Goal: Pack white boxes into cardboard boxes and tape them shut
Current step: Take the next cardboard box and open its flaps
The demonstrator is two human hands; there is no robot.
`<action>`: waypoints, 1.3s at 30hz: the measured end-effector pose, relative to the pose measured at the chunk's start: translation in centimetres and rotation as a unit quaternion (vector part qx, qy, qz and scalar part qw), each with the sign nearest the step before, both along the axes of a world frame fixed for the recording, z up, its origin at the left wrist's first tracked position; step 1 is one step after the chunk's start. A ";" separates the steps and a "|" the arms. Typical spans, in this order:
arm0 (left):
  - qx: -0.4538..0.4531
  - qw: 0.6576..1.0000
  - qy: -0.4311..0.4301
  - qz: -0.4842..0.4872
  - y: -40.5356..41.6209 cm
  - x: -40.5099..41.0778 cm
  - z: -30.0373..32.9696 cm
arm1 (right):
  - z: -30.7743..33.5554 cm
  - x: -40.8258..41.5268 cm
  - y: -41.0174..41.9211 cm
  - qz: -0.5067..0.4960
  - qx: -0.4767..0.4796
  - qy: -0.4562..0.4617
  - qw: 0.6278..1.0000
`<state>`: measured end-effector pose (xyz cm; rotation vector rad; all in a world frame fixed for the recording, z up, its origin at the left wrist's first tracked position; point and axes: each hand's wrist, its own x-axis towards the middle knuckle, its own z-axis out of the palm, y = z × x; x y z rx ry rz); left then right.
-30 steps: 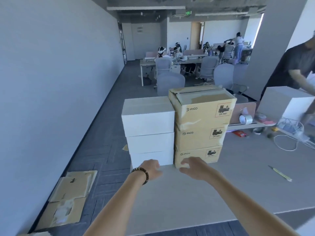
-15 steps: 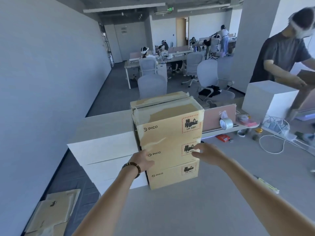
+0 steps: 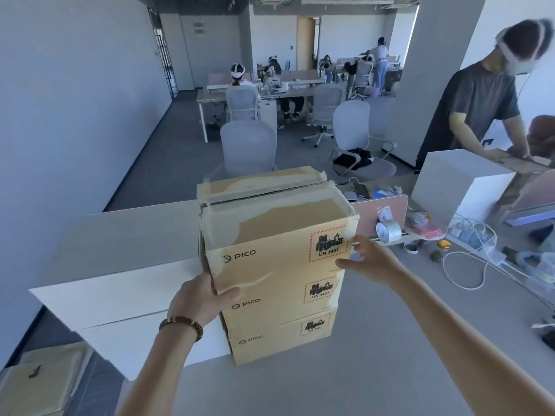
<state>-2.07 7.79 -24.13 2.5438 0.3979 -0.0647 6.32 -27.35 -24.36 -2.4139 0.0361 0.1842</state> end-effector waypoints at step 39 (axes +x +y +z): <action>-0.369 0.919 -0.115 0.075 -12.2 -5.2 2.9 | 0.9 2.3 -8.8 0.211 0.267 0.089 0.936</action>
